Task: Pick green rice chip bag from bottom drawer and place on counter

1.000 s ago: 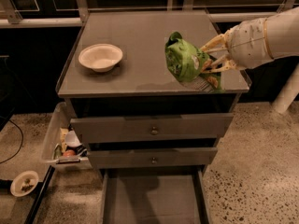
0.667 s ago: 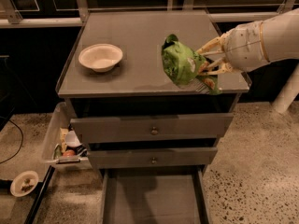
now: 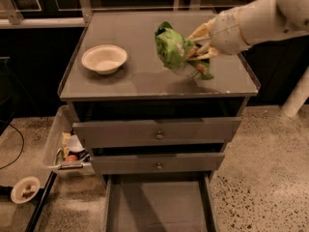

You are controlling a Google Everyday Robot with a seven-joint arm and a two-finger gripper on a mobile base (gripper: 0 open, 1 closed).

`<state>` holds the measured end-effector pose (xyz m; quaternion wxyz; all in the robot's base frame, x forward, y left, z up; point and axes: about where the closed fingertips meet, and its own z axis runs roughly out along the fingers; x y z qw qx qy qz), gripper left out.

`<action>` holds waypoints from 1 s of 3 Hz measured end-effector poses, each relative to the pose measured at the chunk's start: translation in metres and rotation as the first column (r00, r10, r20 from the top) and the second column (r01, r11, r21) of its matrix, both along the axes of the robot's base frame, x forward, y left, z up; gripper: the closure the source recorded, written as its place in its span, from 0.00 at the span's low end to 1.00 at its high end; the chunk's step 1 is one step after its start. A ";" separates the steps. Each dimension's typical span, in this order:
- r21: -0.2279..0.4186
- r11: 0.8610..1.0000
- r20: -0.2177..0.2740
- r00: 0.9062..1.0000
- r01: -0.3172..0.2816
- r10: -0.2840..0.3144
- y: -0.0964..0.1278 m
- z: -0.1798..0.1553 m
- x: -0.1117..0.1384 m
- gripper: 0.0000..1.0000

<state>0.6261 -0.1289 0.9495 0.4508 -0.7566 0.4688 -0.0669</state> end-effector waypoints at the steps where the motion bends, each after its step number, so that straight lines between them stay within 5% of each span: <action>1: 0.024 0.993 -0.030 0.993 0.118 -0.117 -0.002 -0.010 0.044 1.00; 3: 0.048 0.960 -0.074 0.959 0.277 -0.273 -0.004 -0.037 0.078 1.00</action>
Offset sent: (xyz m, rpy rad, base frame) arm 0.0882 -0.0183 -0.0422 0.1114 0.0881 -0.3763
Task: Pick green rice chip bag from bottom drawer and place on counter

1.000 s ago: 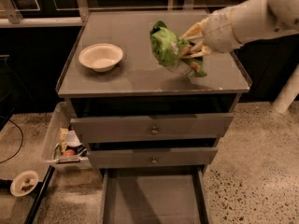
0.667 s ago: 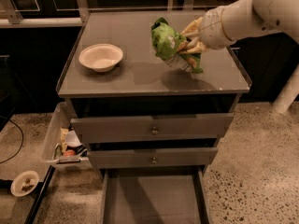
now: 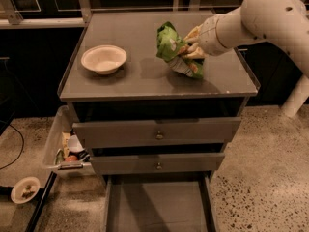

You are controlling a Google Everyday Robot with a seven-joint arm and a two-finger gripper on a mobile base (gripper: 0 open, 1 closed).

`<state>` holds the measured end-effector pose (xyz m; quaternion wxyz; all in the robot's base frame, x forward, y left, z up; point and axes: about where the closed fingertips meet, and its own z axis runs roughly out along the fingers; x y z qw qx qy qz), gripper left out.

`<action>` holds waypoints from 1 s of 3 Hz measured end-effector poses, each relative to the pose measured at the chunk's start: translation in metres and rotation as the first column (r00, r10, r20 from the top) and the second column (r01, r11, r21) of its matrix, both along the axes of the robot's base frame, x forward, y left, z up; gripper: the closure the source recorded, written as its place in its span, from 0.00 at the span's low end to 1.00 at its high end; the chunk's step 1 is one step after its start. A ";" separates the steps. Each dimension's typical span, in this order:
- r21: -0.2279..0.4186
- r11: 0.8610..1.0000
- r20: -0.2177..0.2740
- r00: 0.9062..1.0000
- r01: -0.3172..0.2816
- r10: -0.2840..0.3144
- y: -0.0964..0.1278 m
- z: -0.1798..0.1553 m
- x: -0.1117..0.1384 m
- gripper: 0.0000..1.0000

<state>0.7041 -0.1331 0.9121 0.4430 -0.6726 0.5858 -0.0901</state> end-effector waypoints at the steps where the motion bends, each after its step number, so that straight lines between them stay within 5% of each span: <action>1: -0.010 1.000 -0.045 0.999 -0.012 0.012 0.008 -0.022 0.008 0.82; 3: -0.011 1.000 -0.049 0.999 -0.015 0.014 0.009 -0.023 0.008 0.36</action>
Offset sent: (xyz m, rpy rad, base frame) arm 0.0073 0.0066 -0.0178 -0.0077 0.0355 0.0083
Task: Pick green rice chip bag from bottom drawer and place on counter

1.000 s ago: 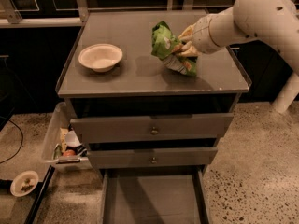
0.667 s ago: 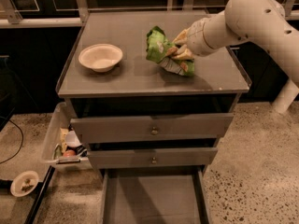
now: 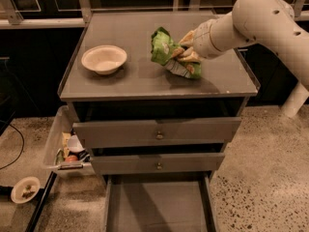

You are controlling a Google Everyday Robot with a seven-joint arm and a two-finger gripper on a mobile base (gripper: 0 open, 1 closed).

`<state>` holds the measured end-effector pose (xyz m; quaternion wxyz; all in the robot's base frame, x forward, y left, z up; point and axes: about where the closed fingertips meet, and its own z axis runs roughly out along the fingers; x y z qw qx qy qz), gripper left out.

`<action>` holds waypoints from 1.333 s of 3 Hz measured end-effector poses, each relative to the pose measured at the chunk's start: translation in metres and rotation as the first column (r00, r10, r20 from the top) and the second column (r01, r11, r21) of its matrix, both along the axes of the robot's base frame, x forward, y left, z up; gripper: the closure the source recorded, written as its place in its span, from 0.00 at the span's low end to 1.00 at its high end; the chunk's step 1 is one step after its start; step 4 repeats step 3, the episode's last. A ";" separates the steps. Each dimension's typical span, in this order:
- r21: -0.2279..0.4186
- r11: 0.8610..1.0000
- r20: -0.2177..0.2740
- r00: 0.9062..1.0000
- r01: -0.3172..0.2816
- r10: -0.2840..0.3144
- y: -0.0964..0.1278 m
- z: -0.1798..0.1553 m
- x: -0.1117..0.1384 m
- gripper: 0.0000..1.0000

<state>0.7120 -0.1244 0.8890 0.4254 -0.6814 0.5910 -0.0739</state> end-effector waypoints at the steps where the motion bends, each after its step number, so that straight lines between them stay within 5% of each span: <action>1: 0.000 1.000 0.000 1.000 0.000 0.000 0.000 0.000 0.000 0.12; 2: 0.000 1.000 0.000 1.000 0.000 0.000 0.000 0.000 0.000 0.00; 4: 0.000 1.000 0.000 1.000 0.000 0.000 0.000 0.000 0.000 0.00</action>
Offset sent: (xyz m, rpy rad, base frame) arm 0.0000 0.0000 0.0000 0.0000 0.0000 0.0000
